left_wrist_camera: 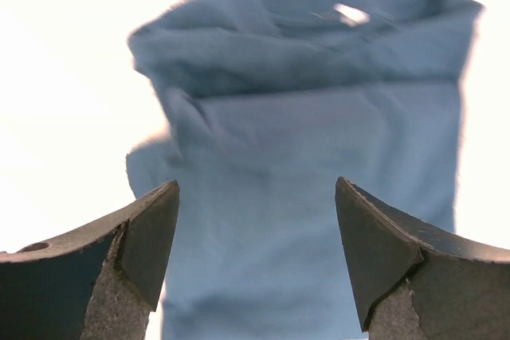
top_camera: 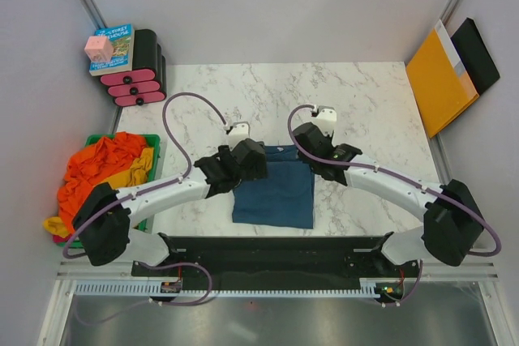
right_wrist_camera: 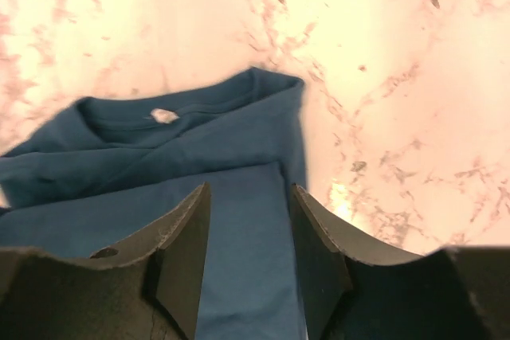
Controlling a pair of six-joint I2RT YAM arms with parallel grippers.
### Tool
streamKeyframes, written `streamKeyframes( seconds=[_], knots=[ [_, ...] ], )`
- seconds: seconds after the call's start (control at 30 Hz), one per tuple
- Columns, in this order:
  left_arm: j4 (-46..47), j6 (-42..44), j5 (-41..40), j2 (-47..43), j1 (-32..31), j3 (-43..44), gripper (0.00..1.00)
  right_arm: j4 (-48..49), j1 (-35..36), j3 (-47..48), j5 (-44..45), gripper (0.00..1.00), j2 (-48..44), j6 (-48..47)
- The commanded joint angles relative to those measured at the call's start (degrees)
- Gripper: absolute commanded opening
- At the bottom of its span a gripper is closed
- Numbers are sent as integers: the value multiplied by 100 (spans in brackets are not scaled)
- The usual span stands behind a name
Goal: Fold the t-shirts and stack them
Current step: Smooth out wrinkles on the folded tshirt
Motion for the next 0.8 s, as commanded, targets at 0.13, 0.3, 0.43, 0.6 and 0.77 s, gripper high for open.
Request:
streamKeyframes(
  seconds=[0.13,0.3,0.43,0.6,0.77],
  knots=[
    [655,763,395,695,900,90,84,255,-293,-463,-231,50,362,-252],
    [769,930,553,818,1163,187,84,422,-390,-472,-328,49,529,-269],
    [787,974,676,950,1225,301,84,510,-478,-568,-468,46,661,-226],
    [831,922,817,1011,1243,284,83,695,-540,-779,-644,43,792,-138],
    [884,895,878,1029,1243,222,83,844,-557,-929,-723,42,889,-68]
  ],
)
